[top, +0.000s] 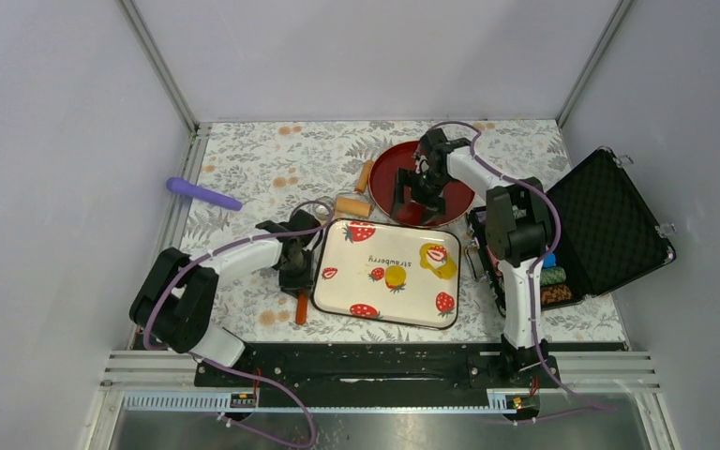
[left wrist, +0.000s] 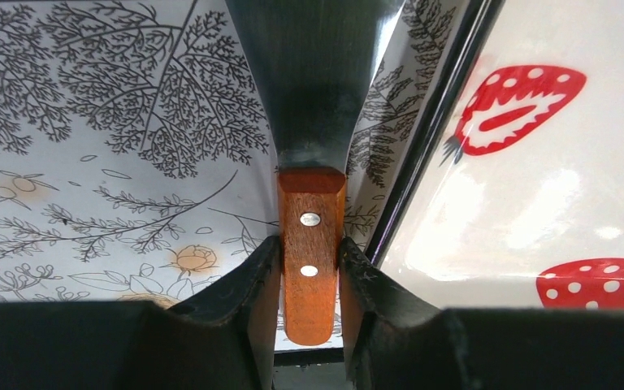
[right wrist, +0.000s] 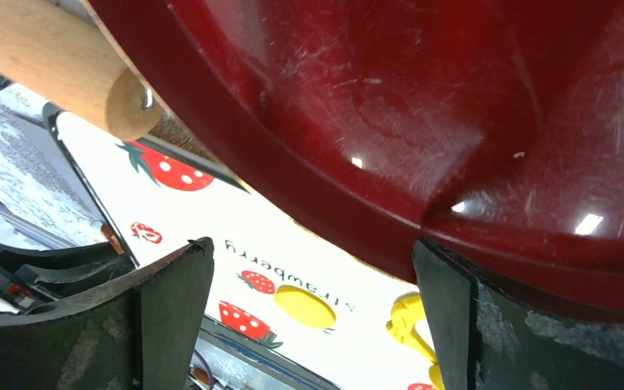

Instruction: Roll out the dumpling wrappers from the dough

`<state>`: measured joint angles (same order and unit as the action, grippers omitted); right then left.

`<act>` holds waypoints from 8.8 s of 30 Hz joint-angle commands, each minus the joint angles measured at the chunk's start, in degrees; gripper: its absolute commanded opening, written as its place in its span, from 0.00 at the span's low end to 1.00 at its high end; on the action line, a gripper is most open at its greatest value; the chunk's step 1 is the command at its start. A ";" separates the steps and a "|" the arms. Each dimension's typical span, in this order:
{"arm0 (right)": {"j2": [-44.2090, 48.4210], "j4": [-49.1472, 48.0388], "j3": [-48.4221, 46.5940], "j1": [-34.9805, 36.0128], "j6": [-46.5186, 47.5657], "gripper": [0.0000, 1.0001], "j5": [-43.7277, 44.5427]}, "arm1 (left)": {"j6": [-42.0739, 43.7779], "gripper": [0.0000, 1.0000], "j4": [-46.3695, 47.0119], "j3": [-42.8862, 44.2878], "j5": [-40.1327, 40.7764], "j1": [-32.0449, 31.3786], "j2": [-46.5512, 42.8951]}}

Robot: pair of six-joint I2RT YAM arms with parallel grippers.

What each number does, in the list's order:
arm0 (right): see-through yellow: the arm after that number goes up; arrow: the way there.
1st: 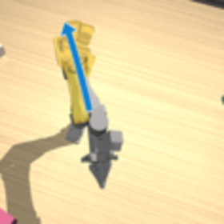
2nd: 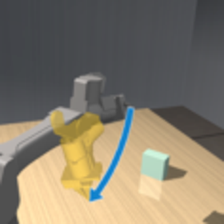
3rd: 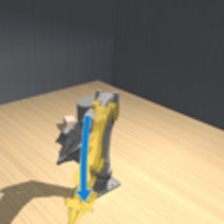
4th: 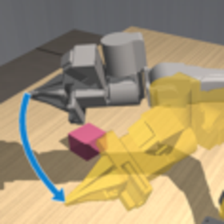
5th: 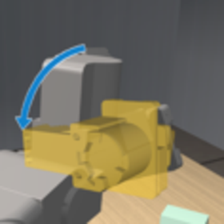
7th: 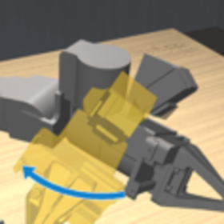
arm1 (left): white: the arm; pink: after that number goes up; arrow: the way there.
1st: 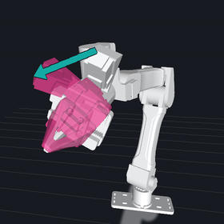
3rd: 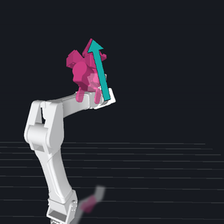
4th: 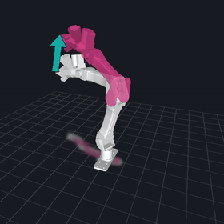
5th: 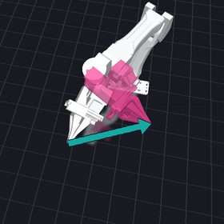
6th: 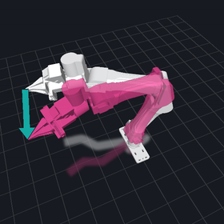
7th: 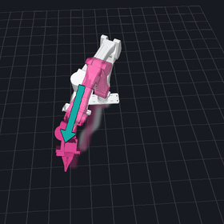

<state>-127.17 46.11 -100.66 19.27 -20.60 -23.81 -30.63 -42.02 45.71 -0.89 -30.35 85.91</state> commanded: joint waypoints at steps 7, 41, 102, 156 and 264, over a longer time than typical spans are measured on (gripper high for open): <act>15.16 1.71 6.99 1.27 0.87 1.00 1.35 | -5.94 0.05 5.12 -4.62 -3.83 -4.56 -3.44; 42.57 -1.62 35.67 1.91 0.95 0.99 0.78 | -18.67 0.18 -2.66 -9.16 6.52 -13.14 -9.50; 47.26 -3.65 54.41 -5.73 1.23 0.94 14.61 | -11.14 0.00 -8.92 6.93 12.92 -37.25 -16.32; 41.92 -6.80 55.77 -5.73 1.80 0.52 11.23 | -5.64 0.00 -11.86 18.01 1.98 -43.15 8.74; 40.78 -7.51 55.90 -5.71 1.97 0.50 8.50 | -8.56 0.00 -13.33 22.07 7.59 -36.10 5.46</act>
<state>-86.17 39.22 -44.77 13.72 -19.05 -13.21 -37.58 -57.78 68.36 3.95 -67.11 92.47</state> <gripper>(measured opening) 0.501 0.265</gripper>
